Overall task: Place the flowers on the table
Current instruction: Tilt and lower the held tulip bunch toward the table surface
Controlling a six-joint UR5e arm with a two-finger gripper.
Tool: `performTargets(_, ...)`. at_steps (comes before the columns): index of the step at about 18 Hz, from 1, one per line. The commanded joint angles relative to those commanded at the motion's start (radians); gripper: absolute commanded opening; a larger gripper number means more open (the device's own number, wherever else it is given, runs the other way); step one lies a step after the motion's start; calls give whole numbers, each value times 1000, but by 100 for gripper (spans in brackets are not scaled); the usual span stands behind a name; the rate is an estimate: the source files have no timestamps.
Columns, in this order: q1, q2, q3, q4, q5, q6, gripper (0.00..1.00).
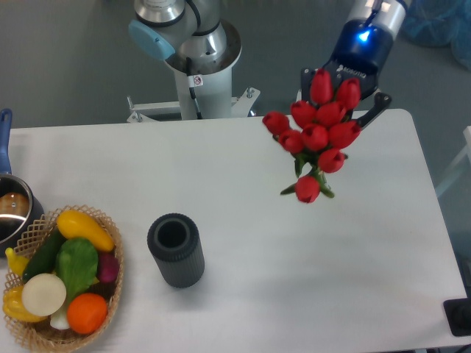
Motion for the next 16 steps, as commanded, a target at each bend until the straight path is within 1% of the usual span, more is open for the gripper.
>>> performTargets(2,-51,-6,11,-3,114,0,40)
performTargets(3,-69,-9,11,-6,161,0,42)
performTargets(4,-81,-12,11,-6,198,3,46)
performTargets(7,-121,-40,8,-5,283,3,45)
performTargets(11,-167,-92,8,-6,418,3,45)
performTargets(14,-180,-117,2,-6,490,6,45)
performTargets(16,-183,-146,2,-5,493,9,45)
